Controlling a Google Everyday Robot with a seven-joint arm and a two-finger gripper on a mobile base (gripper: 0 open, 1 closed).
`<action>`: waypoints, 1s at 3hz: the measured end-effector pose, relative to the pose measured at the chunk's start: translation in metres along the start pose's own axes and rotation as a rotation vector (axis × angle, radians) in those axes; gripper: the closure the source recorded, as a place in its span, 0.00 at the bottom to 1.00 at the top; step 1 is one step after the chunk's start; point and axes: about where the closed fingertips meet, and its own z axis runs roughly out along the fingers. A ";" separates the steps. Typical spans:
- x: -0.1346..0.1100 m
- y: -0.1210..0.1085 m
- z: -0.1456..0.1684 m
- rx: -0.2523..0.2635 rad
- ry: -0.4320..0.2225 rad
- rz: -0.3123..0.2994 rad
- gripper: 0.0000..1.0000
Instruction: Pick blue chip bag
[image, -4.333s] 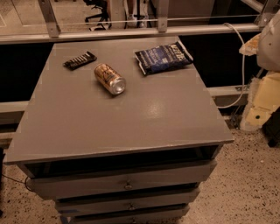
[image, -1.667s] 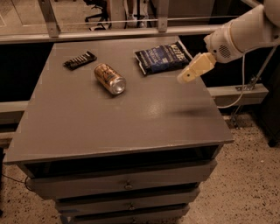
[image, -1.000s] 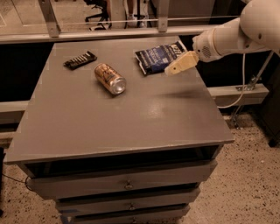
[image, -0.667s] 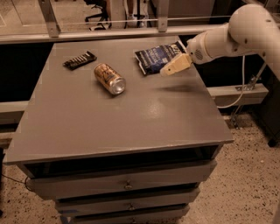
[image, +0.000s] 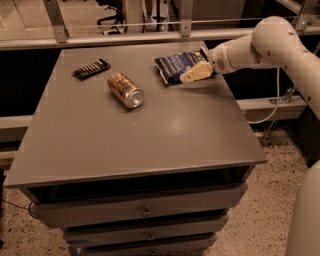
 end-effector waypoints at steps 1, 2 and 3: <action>0.000 -0.007 0.011 0.008 -0.019 0.007 0.41; 0.000 -0.009 0.018 0.013 -0.027 0.009 0.65; -0.001 -0.010 0.015 0.019 -0.032 0.011 0.87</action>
Offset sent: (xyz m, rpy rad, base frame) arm 0.0233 0.0004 -0.0065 0.0268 -0.0320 -0.0260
